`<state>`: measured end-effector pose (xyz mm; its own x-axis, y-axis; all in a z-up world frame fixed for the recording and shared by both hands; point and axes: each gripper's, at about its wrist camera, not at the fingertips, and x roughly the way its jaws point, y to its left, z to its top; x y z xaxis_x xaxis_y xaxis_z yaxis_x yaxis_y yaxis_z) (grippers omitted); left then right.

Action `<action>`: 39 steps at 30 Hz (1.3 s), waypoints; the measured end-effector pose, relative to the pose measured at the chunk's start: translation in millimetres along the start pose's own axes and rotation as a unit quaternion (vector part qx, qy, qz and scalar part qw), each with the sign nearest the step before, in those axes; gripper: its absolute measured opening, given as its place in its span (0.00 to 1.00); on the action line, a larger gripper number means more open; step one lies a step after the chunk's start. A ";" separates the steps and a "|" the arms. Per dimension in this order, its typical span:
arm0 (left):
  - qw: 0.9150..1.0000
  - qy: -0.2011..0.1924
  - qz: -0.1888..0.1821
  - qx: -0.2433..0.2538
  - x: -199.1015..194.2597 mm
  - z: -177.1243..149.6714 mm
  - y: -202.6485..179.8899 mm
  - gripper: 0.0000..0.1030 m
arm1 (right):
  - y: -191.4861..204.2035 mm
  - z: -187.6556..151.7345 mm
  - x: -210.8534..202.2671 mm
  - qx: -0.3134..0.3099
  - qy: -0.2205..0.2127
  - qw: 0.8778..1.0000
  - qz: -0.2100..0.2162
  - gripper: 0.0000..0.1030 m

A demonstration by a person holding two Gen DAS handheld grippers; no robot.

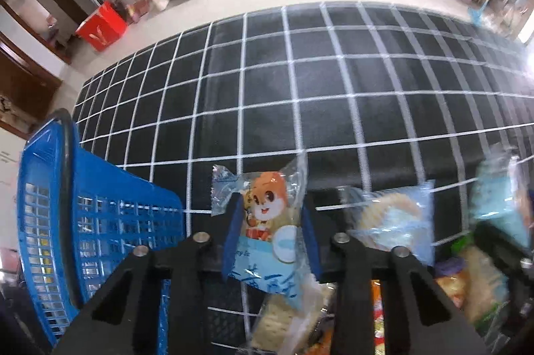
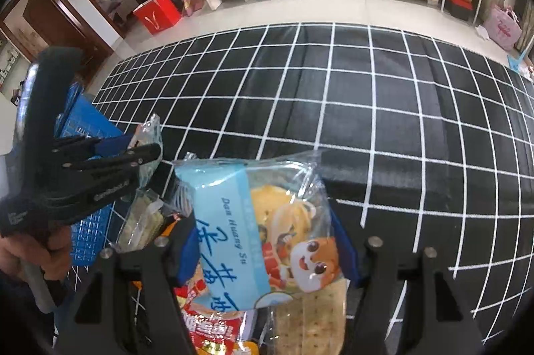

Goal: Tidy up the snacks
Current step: 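Grasp the second light blue Dan Huang Su bag with the left gripper while the right holds its bag, then carry both bags over the blue basket while the left gripper releases its bag inside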

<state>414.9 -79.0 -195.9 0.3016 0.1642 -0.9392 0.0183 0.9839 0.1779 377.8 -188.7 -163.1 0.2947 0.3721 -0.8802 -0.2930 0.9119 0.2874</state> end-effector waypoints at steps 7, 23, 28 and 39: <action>0.999 -0.020 -0.047 -0.018 -28.4 -15.8 9.3 0.22 | 15.5 -0.7 -19.4 -0.001 -0.009 1.000 -0.013 0.70; 0.983 -0.129 -0.126 -0.030 -159.2 -67.7 64.5 0.22 | 94.9 -3.6 -109.0 -0.043 -0.067 0.995 -0.058 0.70; 0.979 -0.152 -0.133 -0.028 -183.7 -80.9 96.8 0.22 | 125.2 -0.9 -125.5 -0.060 -0.082 0.993 -0.057 0.70; 0.973 -0.183 -0.131 -0.054 -212.1 -106.5 166.4 0.22 | 188.5 8.4 -125.3 -0.102 -0.094 0.989 -0.047 0.70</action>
<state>252.4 57.4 1.6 0.6202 -0.1109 -0.7766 0.0466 0.9934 -0.1047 293.3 -62.0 4.5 0.4881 0.3300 -0.8080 -0.4274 0.8976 0.1084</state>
